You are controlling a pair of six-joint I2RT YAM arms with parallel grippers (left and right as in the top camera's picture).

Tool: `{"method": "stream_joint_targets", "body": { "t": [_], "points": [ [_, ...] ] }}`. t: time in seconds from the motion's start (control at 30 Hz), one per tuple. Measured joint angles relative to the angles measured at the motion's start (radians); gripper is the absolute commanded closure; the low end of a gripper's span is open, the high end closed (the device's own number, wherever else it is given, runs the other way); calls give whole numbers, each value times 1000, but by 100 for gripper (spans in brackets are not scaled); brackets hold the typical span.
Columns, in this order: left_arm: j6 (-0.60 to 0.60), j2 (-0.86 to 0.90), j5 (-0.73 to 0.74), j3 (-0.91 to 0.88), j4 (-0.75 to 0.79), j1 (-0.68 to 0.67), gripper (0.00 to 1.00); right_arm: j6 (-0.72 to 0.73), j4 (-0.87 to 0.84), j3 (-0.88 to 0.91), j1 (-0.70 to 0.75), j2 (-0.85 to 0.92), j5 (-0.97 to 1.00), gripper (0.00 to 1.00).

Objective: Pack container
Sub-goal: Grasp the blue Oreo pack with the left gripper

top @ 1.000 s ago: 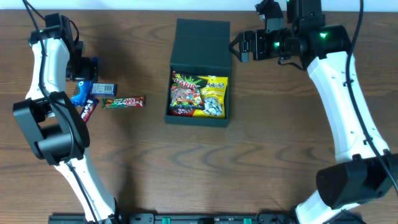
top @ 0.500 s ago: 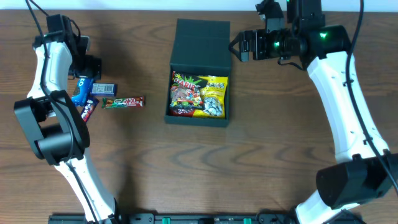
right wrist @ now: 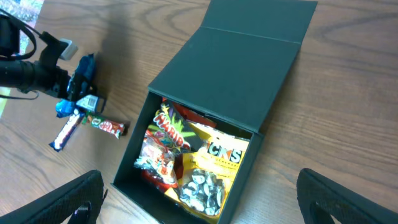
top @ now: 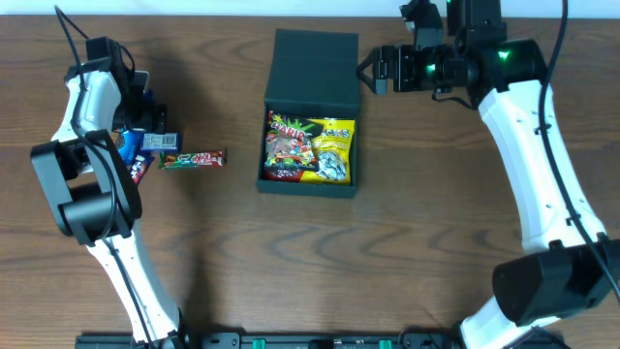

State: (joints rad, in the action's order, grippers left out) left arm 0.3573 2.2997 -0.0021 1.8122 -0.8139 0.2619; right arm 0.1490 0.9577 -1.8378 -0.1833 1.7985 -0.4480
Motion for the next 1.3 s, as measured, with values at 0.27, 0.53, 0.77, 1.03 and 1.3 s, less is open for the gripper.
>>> {"method": "stream_joint_targets", "body": {
  "t": [0.27,0.53,0.77,1.03,1.3],
  "points": [
    [-19,1,-2,0,10,0,42,1,0,0,-9,0,0,2],
    [-47,1,-5,0,4,0,57,1,0,0,-9,0,0,2],
    [-91,1,-5,0,3,0,58,1,0,0,-9,0,0,2],
    [-174,1,-5,19,-52,0,60,1,0,0,-9,0,0,2],
    [-257,6,-17,293,-250,-11,67,1,0,0,-7,0,0,3]
  ]
}}
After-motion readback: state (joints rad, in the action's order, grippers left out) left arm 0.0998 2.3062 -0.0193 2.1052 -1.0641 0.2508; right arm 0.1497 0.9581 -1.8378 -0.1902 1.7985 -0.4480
